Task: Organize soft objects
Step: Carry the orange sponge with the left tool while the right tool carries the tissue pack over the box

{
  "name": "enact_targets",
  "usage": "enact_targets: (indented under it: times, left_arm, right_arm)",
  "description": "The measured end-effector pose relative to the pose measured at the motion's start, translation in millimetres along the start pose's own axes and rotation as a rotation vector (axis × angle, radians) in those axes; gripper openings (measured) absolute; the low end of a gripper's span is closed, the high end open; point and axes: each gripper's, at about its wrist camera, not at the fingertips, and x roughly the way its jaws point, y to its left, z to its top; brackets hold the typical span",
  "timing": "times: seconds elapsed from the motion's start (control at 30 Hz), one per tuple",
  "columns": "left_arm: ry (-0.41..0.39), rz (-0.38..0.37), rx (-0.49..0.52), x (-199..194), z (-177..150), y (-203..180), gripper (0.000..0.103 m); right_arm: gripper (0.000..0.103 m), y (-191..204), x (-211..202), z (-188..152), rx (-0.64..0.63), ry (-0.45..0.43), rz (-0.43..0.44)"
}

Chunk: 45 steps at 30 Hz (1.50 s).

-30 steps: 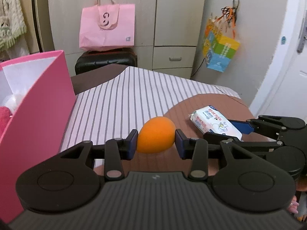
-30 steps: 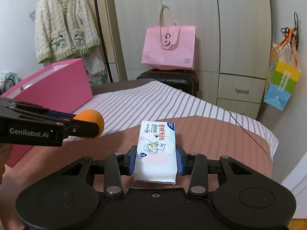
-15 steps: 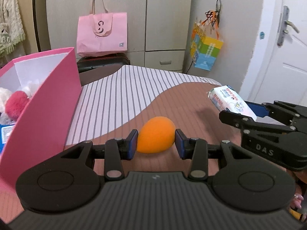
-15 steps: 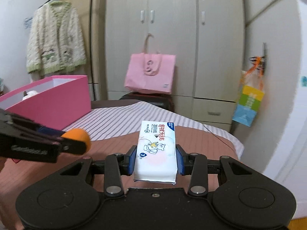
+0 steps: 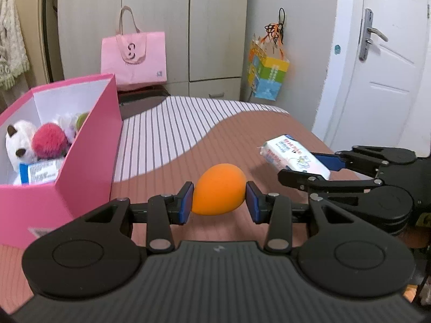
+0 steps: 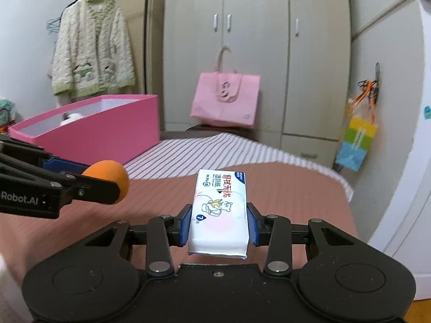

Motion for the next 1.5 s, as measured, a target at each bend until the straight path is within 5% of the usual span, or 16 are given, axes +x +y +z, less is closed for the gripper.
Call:
enact_targets:
  times: [0.63, 0.87, 1.2, 1.5]
  left_arm:
    - [0.195, -0.041, -0.023, -83, -21, 61, 0.040]
    - [0.133, -0.033, -0.012, -119, -8, 82, 0.040]
    - [-0.023, 0.037, -0.055, -120, 27, 137, 0.041]
    - [-0.008, 0.068, -0.152, -54, 71, 200, 0.041]
  right_arm:
    - [0.045, 50, -24, 24, 0.023, 0.221, 0.445]
    - [0.045, 78, -32, 54, 0.005, 0.209, 0.554]
    - [0.045, 124, -17, 105, -0.125, 0.051, 0.530]
    - [0.045, 161, 49, 151, -0.240, 0.003, 0.396]
